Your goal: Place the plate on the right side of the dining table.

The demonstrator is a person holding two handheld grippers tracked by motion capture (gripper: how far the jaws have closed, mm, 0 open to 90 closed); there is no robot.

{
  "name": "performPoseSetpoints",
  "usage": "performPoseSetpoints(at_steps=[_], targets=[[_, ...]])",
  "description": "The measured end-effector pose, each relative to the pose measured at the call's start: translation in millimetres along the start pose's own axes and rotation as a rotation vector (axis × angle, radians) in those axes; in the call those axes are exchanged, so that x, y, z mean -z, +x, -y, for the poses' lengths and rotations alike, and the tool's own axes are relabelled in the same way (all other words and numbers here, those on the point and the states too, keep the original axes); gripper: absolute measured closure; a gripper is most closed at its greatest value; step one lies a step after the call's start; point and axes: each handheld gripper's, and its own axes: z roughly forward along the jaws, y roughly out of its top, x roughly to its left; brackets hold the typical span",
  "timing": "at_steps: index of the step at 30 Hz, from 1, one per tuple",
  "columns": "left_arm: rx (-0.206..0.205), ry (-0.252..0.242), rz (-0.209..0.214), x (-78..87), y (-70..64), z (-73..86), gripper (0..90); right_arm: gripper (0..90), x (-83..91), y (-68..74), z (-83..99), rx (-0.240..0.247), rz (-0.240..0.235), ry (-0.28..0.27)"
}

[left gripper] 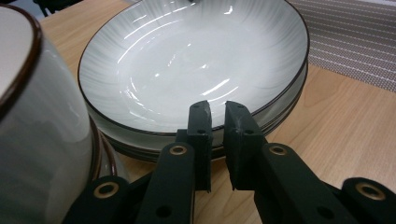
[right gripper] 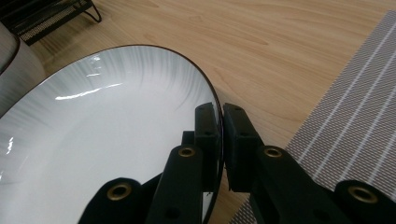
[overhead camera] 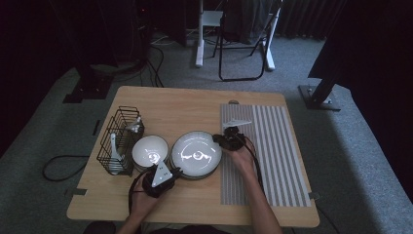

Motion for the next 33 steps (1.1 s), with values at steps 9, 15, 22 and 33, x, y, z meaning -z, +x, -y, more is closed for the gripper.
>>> performPoseSetpoints(at_steps=[9,15,22,33], targets=[[0.022,0.017,-0.017,-8.3,-3.8,-5.3,74.4,86.3,14.2,-5.1,-1.9,-0.009,0.026,-0.013],[0.053,0.024,-0.022,-13.1,-2.2,-6.8,72.7,86.7,19.0,-5.3,-4.0,-0.003,0.042,-0.014],[0.050,0.030,-0.018,-15.2,-3.9,-7.1,72.6,86.3,21.7,-7.3,-4.5,-0.005,0.043,-0.018],[0.060,0.037,-0.027,-15.8,-4.7,-7.7,74.0,71.1,8.6,-8.1,-3.0,-0.035,-0.015,0.032]])
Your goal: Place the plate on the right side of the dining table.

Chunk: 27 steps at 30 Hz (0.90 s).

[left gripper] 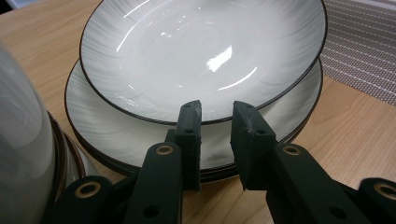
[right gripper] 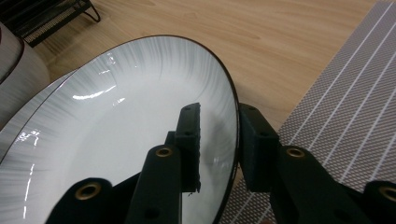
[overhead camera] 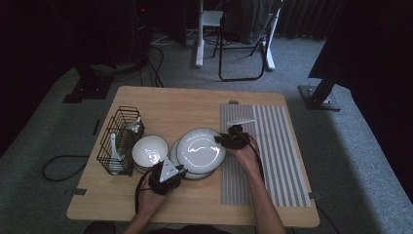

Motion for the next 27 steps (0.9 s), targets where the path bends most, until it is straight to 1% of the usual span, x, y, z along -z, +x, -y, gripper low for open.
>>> performPoseSetpoints(at_steps=[3,4,5,6,8,10,11,13,14,17,19,21,22,24,27], targets=[[0.001,0.000,0.002,0.0,0.3,0.1,74.3,69.4,-5.5,-2.1,-1.5,-0.021,-0.024,0.041],[0.001,0.000,0.002,0.0,0.3,0.1,74.3,69.4,-5.5,-2.1,-1.5,-0.021,-0.024,0.041],[0.001,0.001,0.000,0.0,0.3,0.2,74.3,67.3,-7.5,-2.8,-1.3,-0.028,-0.030,0.054],[-0.001,0.002,-0.001,0.0,0.5,0.3,74.9,66.8,-11.2,-6.9,0.1,-0.073,-0.078,0.057],[0.001,0.002,-0.002,-0.1,0.4,0.4,75.5,69.3,-12.0,-10.2,1.9,-0.115,-0.107,0.049],[0.004,0.001,-0.002,-0.3,-0.3,0.4,76.4,71.7,-10.6,-9.8,2.5,-0.130,-0.100,0.043],[0.003,0.002,-0.002,-0.3,-0.6,0.5,77.2,74.4,-8.9,-10.3,2.6,-0.143,-0.107,0.033],[0.003,0.000,-0.002,-0.6,-0.9,0.6,77.4,80.1,-3.6,-13.7,3.2,-0.172,-0.156,-0.007],[0.007,0.000,0.000,-1.0,-0.6,0.6,77.5,81.6,-1.1,-14.3,3.2,-0.181,-0.175,-0.025],[0.009,-0.001,0.000,-1.4,-0.6,0.8,77.4,82.3,1.7,-12.2,2.5,-0.174,-0.172,-0.039],[0.005,-0.001,-0.001,-1.1,-0.6,1.1,76.7,82.9,3.2,-8.7,1.7,-0.177,-0.165,-0.059],[0.010,-0.007,0.004,-0.9,-0.2,1.4,74.8,83.3,2.9,-7.4,1.8,-0.190,-0.162,-0.070],[0.009,-0.007,0.002,-0.6,0.0,1.3,71.4,83.4,2.4,-7.6,2.2,-0.206,-0.164,-0.078],[0.007,-0.009,0.006,0.2,-0.2,1.0,70.6,83.4,2.2,-8.2,2.5,-0.213,-0.169,-0.080],[0.000,-0.018,0.020,2.2,-2.4,0.2,68.8,83.5,2.9,-9.5,3.7,-0.226,-0.164,-0.081]])
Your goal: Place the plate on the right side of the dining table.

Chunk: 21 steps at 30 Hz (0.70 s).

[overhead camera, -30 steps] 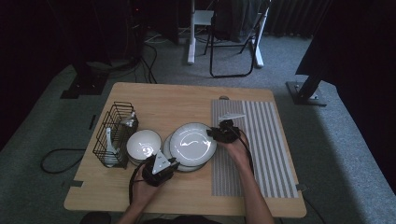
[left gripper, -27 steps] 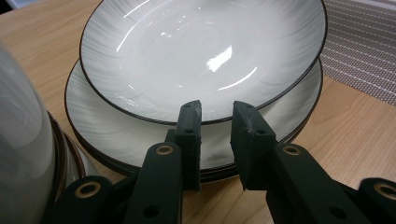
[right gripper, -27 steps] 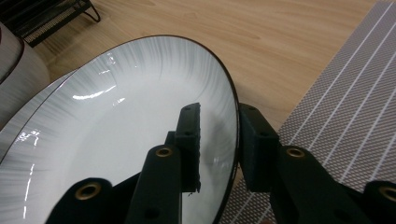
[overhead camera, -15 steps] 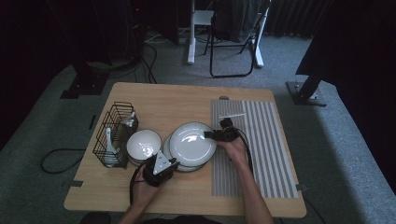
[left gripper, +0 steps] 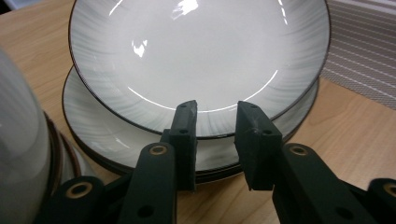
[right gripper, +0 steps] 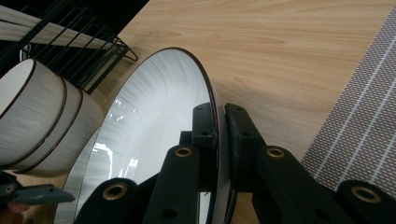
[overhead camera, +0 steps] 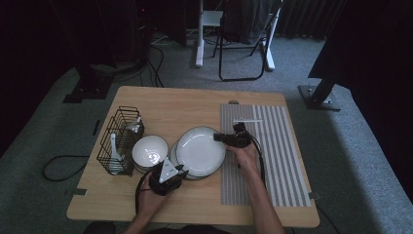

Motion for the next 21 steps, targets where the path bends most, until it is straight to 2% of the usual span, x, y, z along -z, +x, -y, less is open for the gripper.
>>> performPoseSetpoints(at_steps=[9,12,16,21], targets=[[-0.023,-0.052,0.074,9.7,-8.6,-4.8,63.3,83.0,9.0,-3.6,-2.1,-0.032,0.045,-0.035],[-0.043,-0.055,0.080,13.9,-11.5,-2.1,60.5,83.1,13.8,-6.1,-2.1,-0.057,0.059,-0.062],[-0.054,-0.069,0.142,18.7,-12.6,3.8,58.8,83.2,21.5,-8.8,-2.0,-0.080,0.054,-0.091],[-0.089,-0.062,0.187,22.9,-16.0,9.9,58.2,83.2,31.3,-9.7,-2.8,-0.086,0.080,-0.117]])
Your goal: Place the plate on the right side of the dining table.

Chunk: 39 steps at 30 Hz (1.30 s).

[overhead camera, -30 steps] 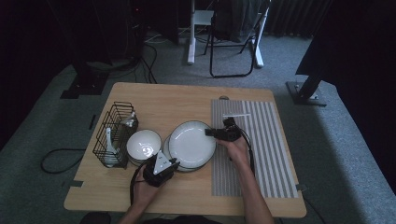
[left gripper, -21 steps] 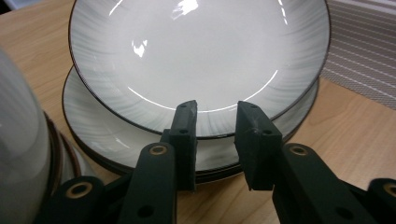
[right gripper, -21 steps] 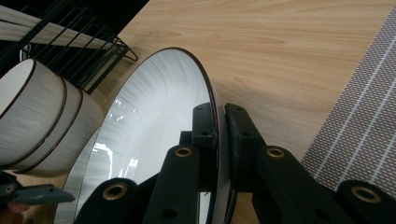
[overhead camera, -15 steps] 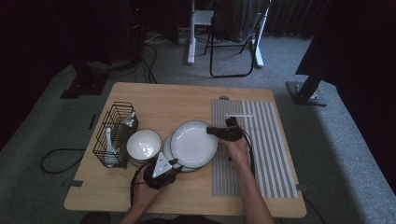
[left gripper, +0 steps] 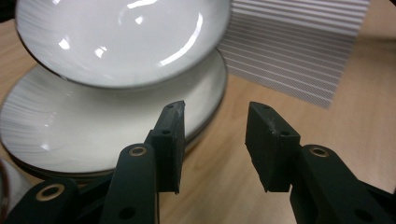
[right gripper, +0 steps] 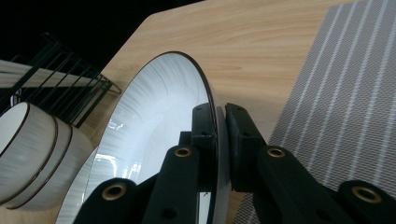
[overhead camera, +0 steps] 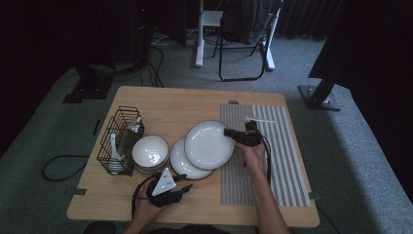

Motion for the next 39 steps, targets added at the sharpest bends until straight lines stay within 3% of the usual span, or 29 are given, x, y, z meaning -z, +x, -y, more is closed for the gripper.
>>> performPoseSetpoints(at_steps=[14,25,29,39], targets=[[0.004,0.042,0.134,-8.7,-1.6,8.8,57.4,83.4,22.3,-8.0,-5.9,0.001,0.037,-0.030],[0.031,0.063,0.163,-12.5,2.6,12.3,58.3,83.3,40.3,-17.4,-10.7,-0.004,0.065,-0.054],[0.037,0.090,0.150,-15.4,4.2,13.1,58.3,83.2,46.8,-23.1,-12.7,-0.015,0.074,-0.072],[0.035,0.104,0.155,-17.2,4.4,12.8,57.7,83.3,75.9,-41.9,-16.8,-0.049,0.125,-0.120]])
